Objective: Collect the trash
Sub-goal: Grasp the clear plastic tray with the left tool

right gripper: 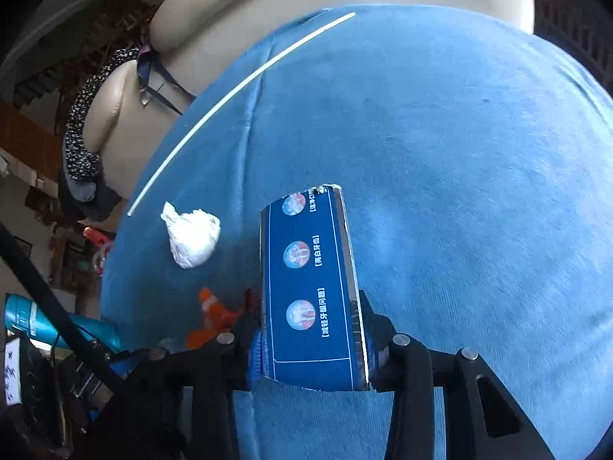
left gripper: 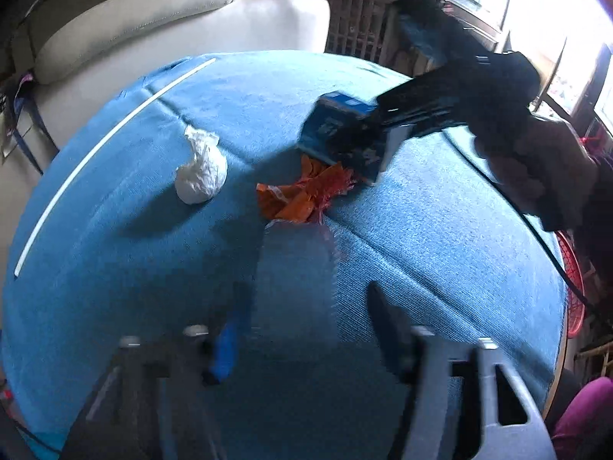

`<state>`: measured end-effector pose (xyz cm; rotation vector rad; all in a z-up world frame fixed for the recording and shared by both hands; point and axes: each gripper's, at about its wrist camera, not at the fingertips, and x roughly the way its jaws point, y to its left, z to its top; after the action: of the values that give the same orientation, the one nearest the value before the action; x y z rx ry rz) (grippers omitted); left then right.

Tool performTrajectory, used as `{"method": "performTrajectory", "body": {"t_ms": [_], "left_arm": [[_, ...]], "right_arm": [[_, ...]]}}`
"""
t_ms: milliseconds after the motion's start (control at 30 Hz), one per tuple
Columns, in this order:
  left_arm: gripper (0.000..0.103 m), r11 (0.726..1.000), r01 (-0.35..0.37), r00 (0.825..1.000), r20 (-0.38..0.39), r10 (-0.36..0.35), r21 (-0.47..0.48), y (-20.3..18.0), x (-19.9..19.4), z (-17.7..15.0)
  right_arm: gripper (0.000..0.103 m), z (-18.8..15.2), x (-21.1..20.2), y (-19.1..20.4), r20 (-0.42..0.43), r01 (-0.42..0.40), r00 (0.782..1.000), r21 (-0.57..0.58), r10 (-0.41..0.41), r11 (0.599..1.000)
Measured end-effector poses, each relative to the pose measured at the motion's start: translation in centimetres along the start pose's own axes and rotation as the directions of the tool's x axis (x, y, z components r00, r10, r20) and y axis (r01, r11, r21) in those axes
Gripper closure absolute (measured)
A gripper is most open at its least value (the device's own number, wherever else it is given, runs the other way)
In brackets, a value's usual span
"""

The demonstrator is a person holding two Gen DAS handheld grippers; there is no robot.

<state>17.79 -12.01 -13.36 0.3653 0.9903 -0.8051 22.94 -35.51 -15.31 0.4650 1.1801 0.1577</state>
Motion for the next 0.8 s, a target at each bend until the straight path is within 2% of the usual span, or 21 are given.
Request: {"method": "performTrajectory", "body": {"t_ms": [233, 533, 800], "left_arm": [[0.058, 0.994, -0.014, 0.999, 0.048, 0.020, -0.107, -0.7, -0.9, -1.1], [0.058, 0.983, -0.071, 0.984, 0.151, 0.097, -0.170, -4.9, -6.7, -2.9], [0.058, 0.965, -0.204, 0.955, 0.183, 0.234, -0.168, -10.2, -11.0, -3.2]], "right_arm": [[0.061, -3.8, -4.4, -2.3, 0.071, -0.064, 0.996, 0.066, 0.059, 0.996], [0.061, -11.2, -12.2, -2.2, 0.169, -0.131, 0.978, 0.024, 0.125, 0.991], [0.061, -17.4, -18.6, 0.7, 0.264, -0.177, 0.946, -0.059, 0.186, 0.982]]}}
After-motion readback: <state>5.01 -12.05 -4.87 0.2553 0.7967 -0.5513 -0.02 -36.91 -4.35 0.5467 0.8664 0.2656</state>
